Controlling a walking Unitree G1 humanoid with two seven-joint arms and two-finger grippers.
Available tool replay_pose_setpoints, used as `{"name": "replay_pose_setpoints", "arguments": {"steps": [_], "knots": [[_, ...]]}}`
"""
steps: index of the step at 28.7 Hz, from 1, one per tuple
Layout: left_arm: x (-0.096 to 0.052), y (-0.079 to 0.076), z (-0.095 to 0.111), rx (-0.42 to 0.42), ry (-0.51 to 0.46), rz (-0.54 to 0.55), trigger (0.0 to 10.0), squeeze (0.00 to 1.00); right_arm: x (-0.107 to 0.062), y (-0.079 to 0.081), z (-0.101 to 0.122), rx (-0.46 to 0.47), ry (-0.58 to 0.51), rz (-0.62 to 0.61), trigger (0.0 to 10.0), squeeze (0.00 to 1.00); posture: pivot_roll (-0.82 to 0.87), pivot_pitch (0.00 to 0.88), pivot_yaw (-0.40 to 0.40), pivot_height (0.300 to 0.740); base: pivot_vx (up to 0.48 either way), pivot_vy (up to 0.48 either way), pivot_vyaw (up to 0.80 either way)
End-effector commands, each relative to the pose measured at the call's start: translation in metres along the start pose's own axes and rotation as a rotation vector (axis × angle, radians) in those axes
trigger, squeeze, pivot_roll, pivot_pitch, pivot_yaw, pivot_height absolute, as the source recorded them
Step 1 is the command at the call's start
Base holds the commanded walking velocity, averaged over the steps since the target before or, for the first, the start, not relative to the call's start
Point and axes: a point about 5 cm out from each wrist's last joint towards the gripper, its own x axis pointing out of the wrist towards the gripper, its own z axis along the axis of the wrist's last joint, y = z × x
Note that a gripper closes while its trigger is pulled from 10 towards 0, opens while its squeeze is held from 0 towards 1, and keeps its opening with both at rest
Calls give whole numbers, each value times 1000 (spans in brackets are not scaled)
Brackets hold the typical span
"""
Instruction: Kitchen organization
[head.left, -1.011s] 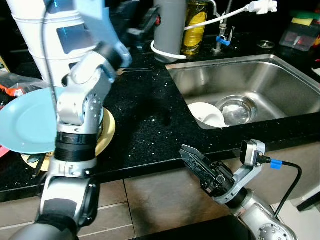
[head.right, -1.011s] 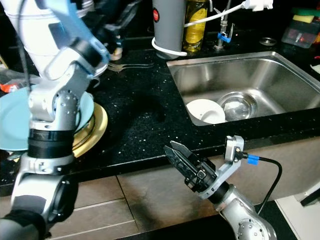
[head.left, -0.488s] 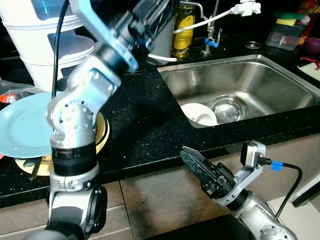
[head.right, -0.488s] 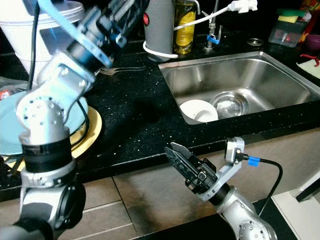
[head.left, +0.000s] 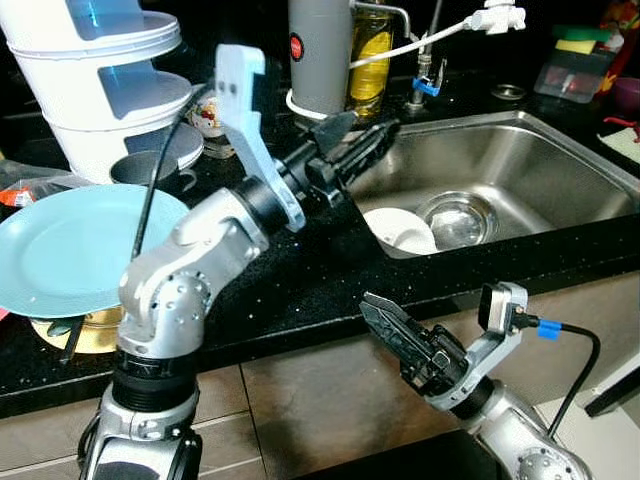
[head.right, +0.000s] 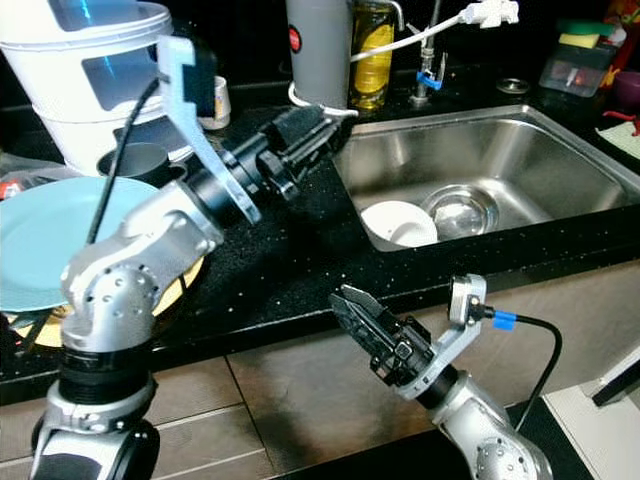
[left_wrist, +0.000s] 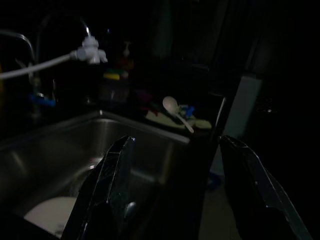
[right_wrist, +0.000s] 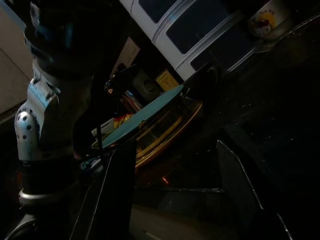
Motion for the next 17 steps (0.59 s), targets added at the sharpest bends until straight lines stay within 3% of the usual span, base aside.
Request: {"name": "replay_pose_setpoints", "arguments": {"steps": [1, 9, 17], "knots": [[-1, 4, -12, 8, 44, 20, 10000, 0, -1, -4, 1, -3, -7, -25, 10000, 0, 76, 31, -30, 740, -274, 0, 0], [0, 4, -19, 3, 53, 21, 10000, 0, -1, -6, 2, -14, 1, -34, 10000, 0, 68, 30, -36, 740, -347, 0, 0], [1, 4, -21, 13, 50, 25, 10000, 0, -1, -6, 2, -23, 10, -40, 10000, 0, 65, 27, -42, 740, -480, 0, 0]]}}
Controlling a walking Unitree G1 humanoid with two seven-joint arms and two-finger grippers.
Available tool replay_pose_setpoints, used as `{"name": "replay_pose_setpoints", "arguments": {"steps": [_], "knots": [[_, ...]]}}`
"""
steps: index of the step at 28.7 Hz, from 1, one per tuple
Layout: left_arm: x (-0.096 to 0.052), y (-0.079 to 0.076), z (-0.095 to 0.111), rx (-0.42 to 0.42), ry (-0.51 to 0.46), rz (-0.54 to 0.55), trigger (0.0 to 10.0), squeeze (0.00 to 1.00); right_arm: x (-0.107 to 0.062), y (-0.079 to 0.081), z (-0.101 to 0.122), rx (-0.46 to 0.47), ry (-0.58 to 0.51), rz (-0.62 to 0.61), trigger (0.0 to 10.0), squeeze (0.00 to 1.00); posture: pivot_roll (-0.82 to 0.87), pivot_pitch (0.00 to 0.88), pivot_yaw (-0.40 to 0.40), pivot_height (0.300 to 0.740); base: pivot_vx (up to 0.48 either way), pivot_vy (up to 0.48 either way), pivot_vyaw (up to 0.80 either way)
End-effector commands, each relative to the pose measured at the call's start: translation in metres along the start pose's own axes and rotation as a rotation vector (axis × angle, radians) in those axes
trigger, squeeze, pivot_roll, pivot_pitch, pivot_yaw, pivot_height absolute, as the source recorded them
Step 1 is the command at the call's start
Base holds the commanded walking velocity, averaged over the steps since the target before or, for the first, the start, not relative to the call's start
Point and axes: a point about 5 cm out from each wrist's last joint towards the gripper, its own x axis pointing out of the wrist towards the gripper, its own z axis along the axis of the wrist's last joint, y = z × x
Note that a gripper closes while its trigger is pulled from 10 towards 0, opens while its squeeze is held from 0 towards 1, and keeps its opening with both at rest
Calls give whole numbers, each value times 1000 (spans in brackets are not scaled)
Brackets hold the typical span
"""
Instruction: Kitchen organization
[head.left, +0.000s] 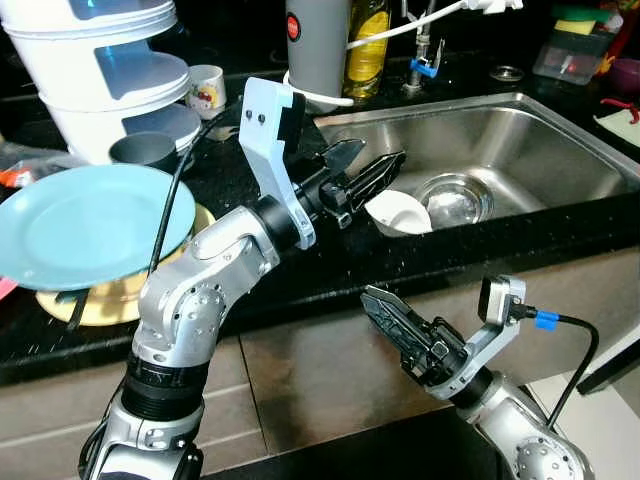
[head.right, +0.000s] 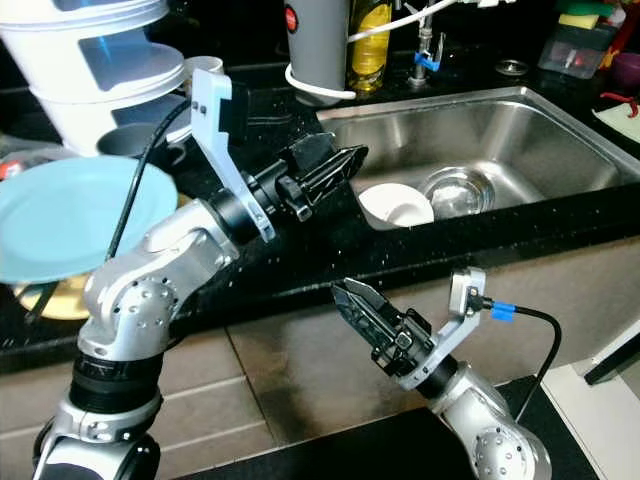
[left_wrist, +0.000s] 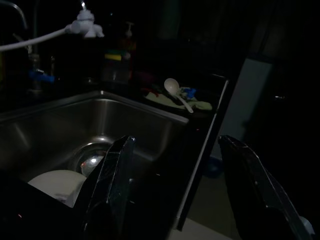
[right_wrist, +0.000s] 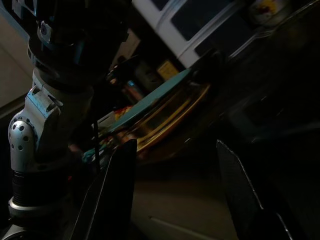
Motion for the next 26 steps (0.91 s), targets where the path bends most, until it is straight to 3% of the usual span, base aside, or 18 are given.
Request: {"name": "replay_pose_setpoints", "arguments": {"steps": [1, 7, 19, 26], "knots": [[1, 1, -4, -1, 10, 0, 10000, 0, -2, -2, 0, -10, 3, -17, 10000, 0, 65, 27, -42, 740, -480, 0, 0], [1, 3, -3, 1, 0, 14, 10000, 0, -2, -3, 0, -24, 11, -24, 10000, 0, 65, 28, -42, 740, -364, 0, 0], [-2, 20, -5, 31, -7, 129, 10000, 0, -2, -2, -5, -59, 66, -10, 10000, 0, 64, 21, -41, 740, 0, 0, 777], [-13, 39, -26, 66, 44, 255, 10000, 0, -3, -5, -5, -64, 73, -26, 10000, 0, 58, 16, -41, 740, 0, 0, 777]]}}
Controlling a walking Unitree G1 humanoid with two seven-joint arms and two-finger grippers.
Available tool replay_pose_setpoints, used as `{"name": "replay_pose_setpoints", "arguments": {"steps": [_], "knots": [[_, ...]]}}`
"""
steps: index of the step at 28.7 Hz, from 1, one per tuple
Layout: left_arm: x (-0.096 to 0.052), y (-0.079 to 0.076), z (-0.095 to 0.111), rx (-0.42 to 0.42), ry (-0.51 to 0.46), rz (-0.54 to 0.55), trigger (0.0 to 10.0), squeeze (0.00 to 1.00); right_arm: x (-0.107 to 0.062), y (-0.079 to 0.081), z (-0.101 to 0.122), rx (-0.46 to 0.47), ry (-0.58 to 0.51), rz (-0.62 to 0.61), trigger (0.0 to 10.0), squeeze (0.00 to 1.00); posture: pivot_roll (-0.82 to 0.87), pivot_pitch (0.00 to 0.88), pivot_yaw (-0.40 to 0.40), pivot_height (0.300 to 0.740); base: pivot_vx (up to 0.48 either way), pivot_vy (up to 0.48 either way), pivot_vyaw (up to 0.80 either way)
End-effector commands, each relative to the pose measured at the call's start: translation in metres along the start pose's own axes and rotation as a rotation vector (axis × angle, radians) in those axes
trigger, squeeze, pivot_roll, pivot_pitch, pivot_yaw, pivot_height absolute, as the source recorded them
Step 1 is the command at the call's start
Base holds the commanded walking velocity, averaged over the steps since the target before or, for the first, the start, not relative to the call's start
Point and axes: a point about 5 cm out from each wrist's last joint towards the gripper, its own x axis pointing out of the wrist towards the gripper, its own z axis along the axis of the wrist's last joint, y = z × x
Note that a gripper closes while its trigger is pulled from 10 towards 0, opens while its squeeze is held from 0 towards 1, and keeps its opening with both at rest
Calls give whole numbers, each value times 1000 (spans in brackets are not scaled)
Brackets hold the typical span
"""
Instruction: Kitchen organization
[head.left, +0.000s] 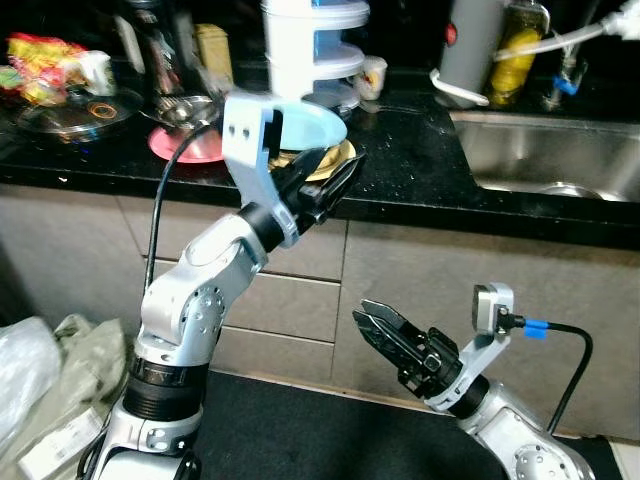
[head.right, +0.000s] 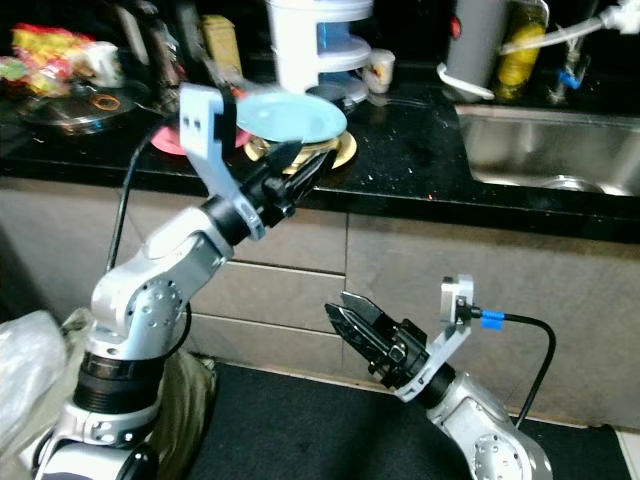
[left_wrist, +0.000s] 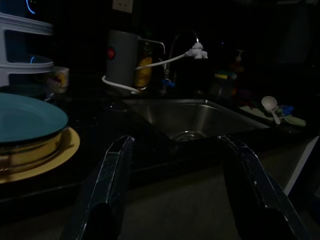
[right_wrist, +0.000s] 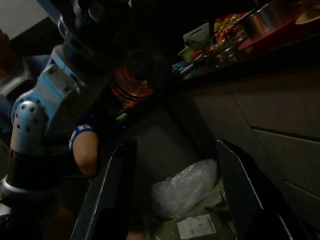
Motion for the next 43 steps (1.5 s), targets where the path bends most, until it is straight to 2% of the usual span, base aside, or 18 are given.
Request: {"name": "replay_pose_setpoints", "arguments": {"steps": [1, 3, 7, 9, 10, 12, 13, 14, 15, 16, 18, 21, 30, 38, 40, 41, 42, 43], "knots": [[-5, 14, -17, 34, 60, 68, 10000, 0, -1, -3, 1, -12, -3, -29, 10000, 0, 58, 16, -41, 740, 0, 0, 481], [-9, 19, -24, 61, 84, 81, 10000, 0, 0, -5, 2, -2, -14, -52, 10000, 0, 58, 16, -41, 740, 0, 0, 0], [-23, 38, -47, 64, 167, 132, 10000, 0, 0, -15, 9, -88, -32, -181, 10000, 0, 55, 20, -42, 740, 0, 0, 0], [-32, 50, -60, 87, 207, 172, 10000, 0, -1, -27, 17, -189, -35, -309, 10000, 0, 53, 23, -39, 740, 0, 0, 0], [-32, 50, -60, 87, 207, 172, 10000, 0, -1, -27, 17, -189, -35, -309, 10000, 0, 53, 23, -39, 740, 0, 0, 0], [-44, 65, -73, 87, 236, 232, 10000, 0, -4, -41, 25, -290, -16, -446, 10000, 0, 53, 23, -37, 740, 0, 0, 0], [-44, 65, -73, 87, 236, 232, 10000, 0, -4, -41, 25, -290, -16, -446, 10000, 0, 53, 23, -37, 740, 0, 0, 0], [-54, 77, -86, 128, 291, 278, 10000, 0, -9, -49, 28, -392, 37, -528, 10000, 0, 54, 21, -39, 740, 0, 0, 0], [-54, 77, -86, 128, 291, 278, 10000, 0, -9, -49, 28, -392, 37, -528, 10000, 0, 54, 21, -39, 740, 0, 0, 0], [-65, 87, -96, 142, 325, 310, 10000, 0, -14, -59, 32, -463, 69, -606, 10000, 0, 50, 24, -40, 740, 0, 0, 0], [-78, 93, -112, 155, 377, 319, 10000, 0, -15, -65, 35, -544, 100, -689, 10000, 0, 52, 29, -45, 740, 0, 0, 0], [-78, 89, -117, 144, 374, 301, 10000, 0, -6, -63, 31, -578, 120, -678, 10000, 0, 51, 31, -47, 740, 0, 0, 0], [-74, 80, -121, 137, 354, 262, 10000, 0, 0, -60, 26, -636, 169, -631, 10000, 0, 47, 32, -46, 740, 0, 0, 0], [-72, 83, -115, 146, 298, 266, 10000, 0, 2, -57, 19, -648, 214, -566, 10000, 0, 47, 35, -52, 740, 259, 0, 0], [-72, 82, -115, 148, 291, 264, 10000, 0, 3, -50, 13, -640, 236, -494, 10000, 0, 48, 27, -53, 740, 298, 0, 0], [-72, 80, -112, 149, 280, 257, 10000, 0, 5, -39, 8, -599, 247, -392, 10000, 0, 52, 24, -55, 740, 304, 0, 0], [-72, 80, -112, 149, 280, 257, 10000, 0, 5, -39, 8, -599, 247, -392, 10000, 0, 52, 24, -55, 740, 304, 0, 0], [-71, 79, -110, 149, 268, 250, 10000, 0, 6, -29, 3, -549, 252, -305, 10000, 0, 53, 21, -57, 740, 296, 0, 0]]}}
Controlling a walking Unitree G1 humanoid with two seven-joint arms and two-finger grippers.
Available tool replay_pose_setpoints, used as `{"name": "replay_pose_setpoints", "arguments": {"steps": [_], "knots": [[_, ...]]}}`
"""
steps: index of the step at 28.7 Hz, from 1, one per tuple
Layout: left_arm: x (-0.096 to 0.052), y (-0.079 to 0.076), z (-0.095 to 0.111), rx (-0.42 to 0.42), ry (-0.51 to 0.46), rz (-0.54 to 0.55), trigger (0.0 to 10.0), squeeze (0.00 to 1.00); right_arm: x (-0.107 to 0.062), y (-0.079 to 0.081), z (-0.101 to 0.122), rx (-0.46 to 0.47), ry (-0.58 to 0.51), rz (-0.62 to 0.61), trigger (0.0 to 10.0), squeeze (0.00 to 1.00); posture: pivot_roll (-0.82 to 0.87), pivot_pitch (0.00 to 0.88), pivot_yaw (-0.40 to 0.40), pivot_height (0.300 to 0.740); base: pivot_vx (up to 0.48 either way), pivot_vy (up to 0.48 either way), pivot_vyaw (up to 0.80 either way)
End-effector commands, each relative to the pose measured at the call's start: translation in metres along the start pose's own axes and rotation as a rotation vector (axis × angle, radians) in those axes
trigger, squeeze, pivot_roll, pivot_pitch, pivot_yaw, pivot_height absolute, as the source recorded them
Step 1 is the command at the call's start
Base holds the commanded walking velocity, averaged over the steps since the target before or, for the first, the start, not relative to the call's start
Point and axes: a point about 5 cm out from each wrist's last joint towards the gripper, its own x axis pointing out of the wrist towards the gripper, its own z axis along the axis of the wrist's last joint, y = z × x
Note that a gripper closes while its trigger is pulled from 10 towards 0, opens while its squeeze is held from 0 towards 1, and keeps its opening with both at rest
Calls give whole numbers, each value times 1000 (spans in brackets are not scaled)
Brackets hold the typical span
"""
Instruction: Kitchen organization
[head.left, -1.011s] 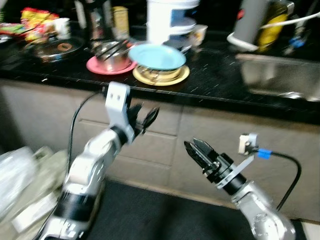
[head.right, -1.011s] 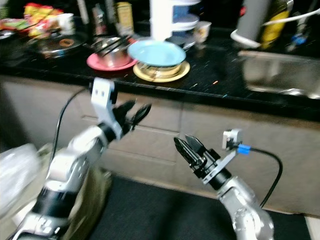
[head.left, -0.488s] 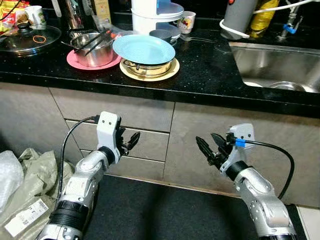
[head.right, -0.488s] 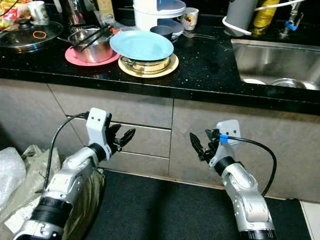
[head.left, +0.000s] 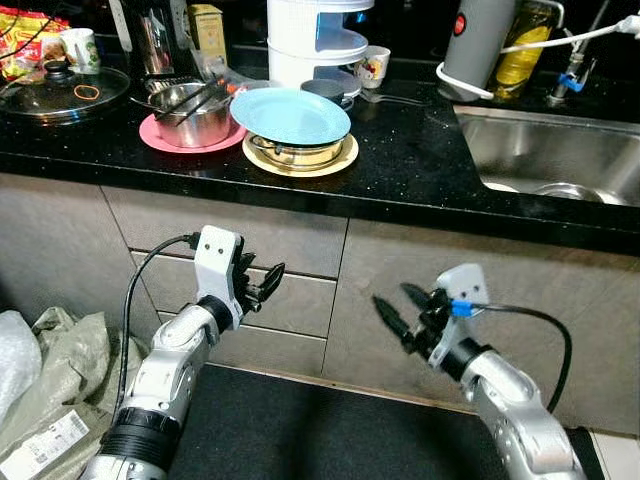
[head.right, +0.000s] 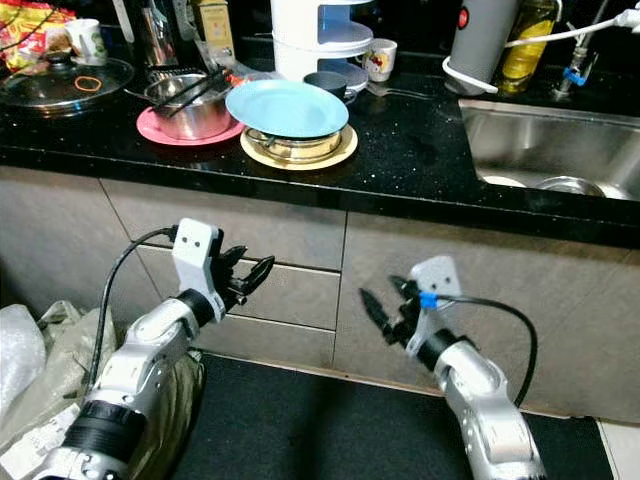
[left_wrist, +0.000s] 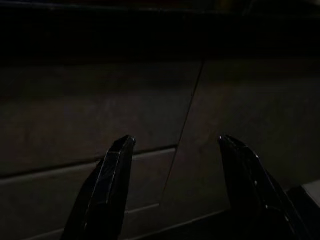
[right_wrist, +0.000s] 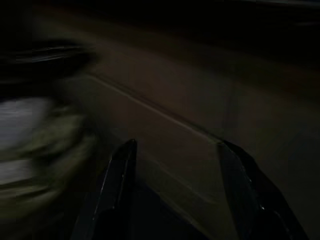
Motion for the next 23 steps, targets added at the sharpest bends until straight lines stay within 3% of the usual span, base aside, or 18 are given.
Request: {"name": "replay_pose_setpoints", "arguments": {"steps": [1, 6, 8, 13, 15, 16, 17, 23], "knots": [[-1, -4, 4, 4, -21, -16, 10000, 0, -1, 15, 6, 46, -29, 135, 10000, 0, 54, 19, -57, 740, 296, 0, 0], [-1, -6, 16, 9, -64, -25, 10000, 0, -2, 26, 8, 114, -57, 224, 10000, 0, 60, 19, -62, 740, 298, 0, 0], [-1, -7, 38, 15, -138, -20, 10000, 0, -1, 29, 11, 205, -115, 242, 10000, 0, 67, 22, -63, 740, 307, 0, 0], [0, -8, 56, 19, -190, -25, 10000, 0, -3, 30, 14, 279, -158, 271, 10000, 0, 67, 25, -63, 740, 308, 0, 0], [0, -13, 80, 29, -264, -46, 10000, 0, -11, 37, 18, 385, -206, 375, 10000, 0, 76, 36, -62, 740, 309, 0, 0], [0, -13, 80, 29, -264, -46, 10000, 0, -11, 37, 18, 385, -206, 375, 10000, 0, 76, 36, -62, 740, 311, 0, 0], [0, -17, 93, 35, -301, -59, 10000, 0, -14, 40, 19, 430, -221, 428, 10000, 0, 76, 36, -62, 740, 311, 0, 0], [-1, -31, 123, 45, -385, -108, 10000, 0, -16, 44, 20, 464, -216, 506, 10000, 0, 82, 41, -61, 740, 312, 0, 0]]}}
